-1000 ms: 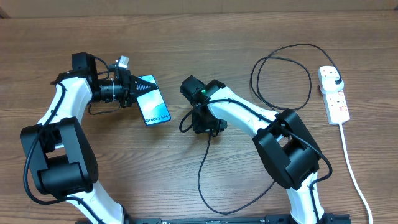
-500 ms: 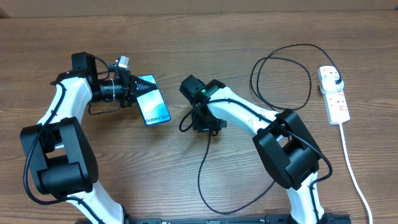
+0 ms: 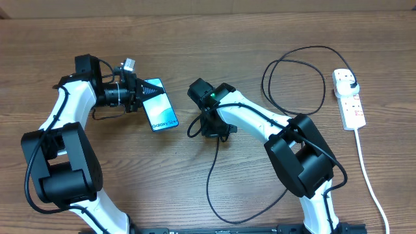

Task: Plug charger to phone and switch on socket
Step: 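Lower the right gripper and close on the cable plug, then lift the plug with the right gripper toward the phone's bottom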

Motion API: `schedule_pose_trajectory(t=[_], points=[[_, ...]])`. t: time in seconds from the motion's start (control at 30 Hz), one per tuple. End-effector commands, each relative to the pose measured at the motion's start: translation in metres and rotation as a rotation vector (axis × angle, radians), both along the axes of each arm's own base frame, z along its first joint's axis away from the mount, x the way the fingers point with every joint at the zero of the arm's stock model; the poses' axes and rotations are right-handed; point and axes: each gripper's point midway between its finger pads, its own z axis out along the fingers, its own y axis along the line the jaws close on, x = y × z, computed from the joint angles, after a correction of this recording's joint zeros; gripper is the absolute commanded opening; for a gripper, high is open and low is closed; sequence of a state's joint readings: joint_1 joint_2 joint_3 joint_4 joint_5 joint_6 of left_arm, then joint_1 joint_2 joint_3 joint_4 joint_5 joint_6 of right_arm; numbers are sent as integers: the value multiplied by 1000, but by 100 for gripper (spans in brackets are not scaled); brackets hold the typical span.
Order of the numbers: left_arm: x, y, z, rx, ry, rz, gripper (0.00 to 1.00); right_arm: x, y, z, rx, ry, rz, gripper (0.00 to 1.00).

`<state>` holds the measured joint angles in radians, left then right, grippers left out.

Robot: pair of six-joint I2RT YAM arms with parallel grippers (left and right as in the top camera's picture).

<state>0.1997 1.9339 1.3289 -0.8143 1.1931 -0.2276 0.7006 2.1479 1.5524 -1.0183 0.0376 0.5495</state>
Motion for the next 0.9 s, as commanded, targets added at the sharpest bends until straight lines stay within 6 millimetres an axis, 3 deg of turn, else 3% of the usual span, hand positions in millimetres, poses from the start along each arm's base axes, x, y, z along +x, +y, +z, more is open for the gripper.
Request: schedule_pose_trajectory(t=[0.0, 0.37, 0.5, 0.87], points=[[0, -4, 13, -19, -51, -19, 4, 8, -16, -12, -68, -11, -20, 15], [0, -4, 13, -19, -52, -19, 4, 6, -15, -12, -62, 1, -20, 10], [0, -4, 13, -19, -52, -19, 4, 6, -15, -12, -62, 1, -21, 4], [0, -4, 13, -19, -55, -18, 4, 5, -3, -7, 8, 28, -48, 4]])
